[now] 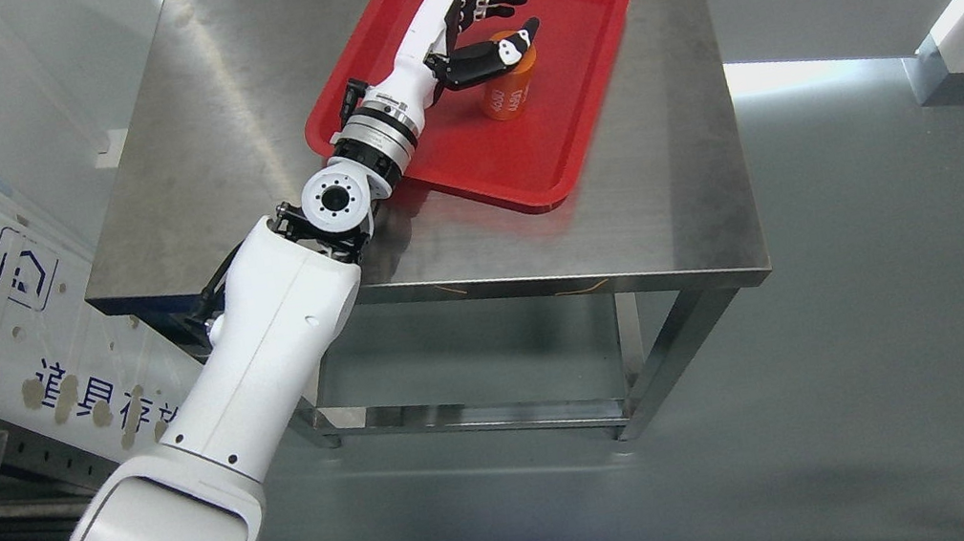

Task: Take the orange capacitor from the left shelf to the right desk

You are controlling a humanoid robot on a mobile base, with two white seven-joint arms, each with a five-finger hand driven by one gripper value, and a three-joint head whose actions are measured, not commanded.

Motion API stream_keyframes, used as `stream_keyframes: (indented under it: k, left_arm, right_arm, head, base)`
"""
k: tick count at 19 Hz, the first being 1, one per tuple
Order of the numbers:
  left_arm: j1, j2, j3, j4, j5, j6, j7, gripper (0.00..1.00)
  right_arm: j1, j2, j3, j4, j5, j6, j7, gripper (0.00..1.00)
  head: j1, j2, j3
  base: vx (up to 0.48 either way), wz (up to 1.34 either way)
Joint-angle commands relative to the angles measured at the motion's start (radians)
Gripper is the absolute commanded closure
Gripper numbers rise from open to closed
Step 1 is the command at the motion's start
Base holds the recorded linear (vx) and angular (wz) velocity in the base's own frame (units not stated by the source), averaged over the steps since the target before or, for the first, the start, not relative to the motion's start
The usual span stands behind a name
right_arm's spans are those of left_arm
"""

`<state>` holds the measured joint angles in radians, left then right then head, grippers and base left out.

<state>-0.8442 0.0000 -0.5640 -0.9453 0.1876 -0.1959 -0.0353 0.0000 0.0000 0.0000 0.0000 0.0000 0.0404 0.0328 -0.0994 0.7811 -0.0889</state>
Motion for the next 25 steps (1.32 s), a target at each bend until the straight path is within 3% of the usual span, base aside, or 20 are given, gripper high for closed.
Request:
stream_keyframes:
  k: [1, 2, 9, 12, 14, 19, 25]
  left_arm:
    - [-0.044, 0.018, 0.024, 0.020, -0.002, -0.002, 0.017, 0.16]
    - [-0.067, 0.018, 0.082, 0.020, -0.002, -0.005, 0.009, 0.09]
    - [-0.069, 0.018, 0.427, -0.009, 0.000, 0.003, -0.009, 0.07]
    - [0.072, 0.058, 0.512, -0.189, -0.002, 0.009, -0.116, 0.07]
    - [0.213, 0.068, 0.571, -0.400, 0.000, 0.099, -0.143, 0.07]
    - [0.364, 0.037, 0.618, -0.679, 0.000, 0.226, -0.132, 0.01]
    - [0.421, 0.018, 0.581, -0.705, -0.002, 0.236, -0.130, 0.00]
  right_arm:
    - [-0.002, -0.017, -0.011, -0.034, 0.005, -0.001, -0.001, 0.00]
    - [-0.002, -0.017, -0.011, -0.034, 0.005, -0.001, -0.001, 0.00]
    - [-0.002, -0.017, -0.011, -0.034, 0.005, -0.001, -0.001, 0.00]
    - [-0.002, -0.017, -0.011, -0.034, 0.005, -0.001, -0.001, 0.00]
    - [-0.002, -0.017, -0.011, -0.034, 0.005, -0.001, -0.001, 0.00]
    - [-0.002, -0.017, -0.011, -0.034, 0.005, -0.001, -0.001, 0.00]
    - [-0.002, -0.017, -0.011, -0.034, 0.005, -0.001, -0.001, 0.00]
  head:
    - [0.0000, 0.000, 0.000]
    - [0.0000, 0.000, 0.000]
    - [0.0000, 0.000, 0.000]
    - [0.0000, 0.000, 0.000]
    - [0.0000, 0.000, 0.000]
    - [0.0000, 0.000, 0.000]
    - [0.0000, 0.000, 0.000]
  base:
    - [0.000, 0.00]
    - [0.000, 0.00]
    - [0.000, 0.00]
    - [0.000, 0.00]
    - [0.000, 0.00]
    - [0.000, 0.00]
    - [0.000, 0.00]
